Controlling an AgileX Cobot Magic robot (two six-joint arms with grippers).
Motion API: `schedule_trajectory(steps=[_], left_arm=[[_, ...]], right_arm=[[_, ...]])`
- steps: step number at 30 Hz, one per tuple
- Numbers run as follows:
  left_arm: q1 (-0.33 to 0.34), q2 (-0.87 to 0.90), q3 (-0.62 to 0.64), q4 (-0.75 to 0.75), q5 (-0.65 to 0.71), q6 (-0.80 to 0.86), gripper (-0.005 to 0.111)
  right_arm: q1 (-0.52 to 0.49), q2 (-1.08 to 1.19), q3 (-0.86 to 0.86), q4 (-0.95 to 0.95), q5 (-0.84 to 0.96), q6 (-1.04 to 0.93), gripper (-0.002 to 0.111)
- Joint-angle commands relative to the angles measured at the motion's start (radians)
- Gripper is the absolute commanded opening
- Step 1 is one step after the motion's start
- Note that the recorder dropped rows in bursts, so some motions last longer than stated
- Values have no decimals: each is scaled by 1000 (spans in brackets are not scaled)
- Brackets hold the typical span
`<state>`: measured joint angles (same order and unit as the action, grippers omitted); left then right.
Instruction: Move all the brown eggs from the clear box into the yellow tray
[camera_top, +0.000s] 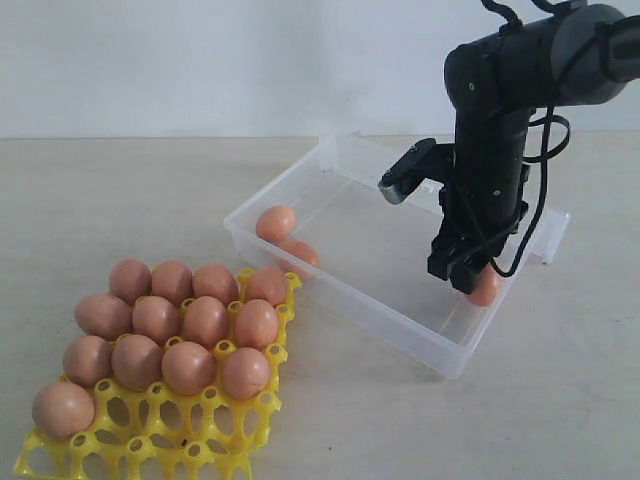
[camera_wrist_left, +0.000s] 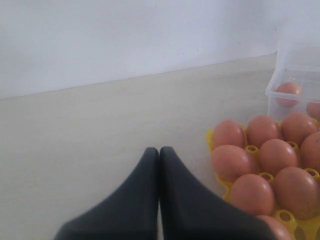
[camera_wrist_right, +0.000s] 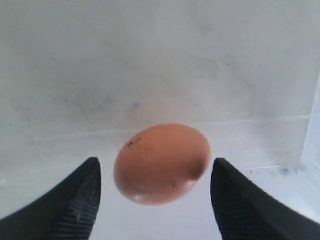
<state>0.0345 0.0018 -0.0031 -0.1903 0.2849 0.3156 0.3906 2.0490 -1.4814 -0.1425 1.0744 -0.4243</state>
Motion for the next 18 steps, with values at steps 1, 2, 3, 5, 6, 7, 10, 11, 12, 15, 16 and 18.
schedule_trajectory(steps=[1, 2, 3, 5, 6, 7, 10, 11, 12, 15, 16, 18], left_arm=[[-9, -2, 3, 1, -1, -1, -4], [-9, -2, 3, 1, -1, -1, -4], [-9, -2, 3, 1, -1, -1, -4], [-9, -2, 3, 1, -1, -1, -4], [-9, -2, 3, 1, -1, -1, -4], [-9, -2, 3, 1, -1, -1, -4], [-9, -2, 3, 1, -1, -1, -4], [-9, -2, 3, 1, -1, -1, -4], [-9, -2, 3, 1, -1, -1, -4], [-9, -2, 3, 1, -1, -1, -4], [-9, -2, 3, 1, -1, -1, -4], [-9, -2, 3, 1, -1, -1, -4]], right_arm=[[-2, -14, 3, 13, 37, -35, 61], [-2, -14, 3, 12, 37, -33, 61], [-2, -13, 3, 12, 35, -26, 61], [-2, -10, 3, 12, 23, -11, 61], [-2, -5, 3, 12, 16, -1, 61], [-2, -1, 3, 12, 11, 13, 61], [-2, 31, 3, 29, 6, 54, 61], [-2, 43, 3, 40, 6, 56, 61], [-2, 52, 3, 56, 6, 56, 61], [-2, 70, 3, 75, -20, 54, 61], [-2, 72, 3, 75, -35, 54, 61], [-2, 74, 3, 75, -65, 54, 61]])
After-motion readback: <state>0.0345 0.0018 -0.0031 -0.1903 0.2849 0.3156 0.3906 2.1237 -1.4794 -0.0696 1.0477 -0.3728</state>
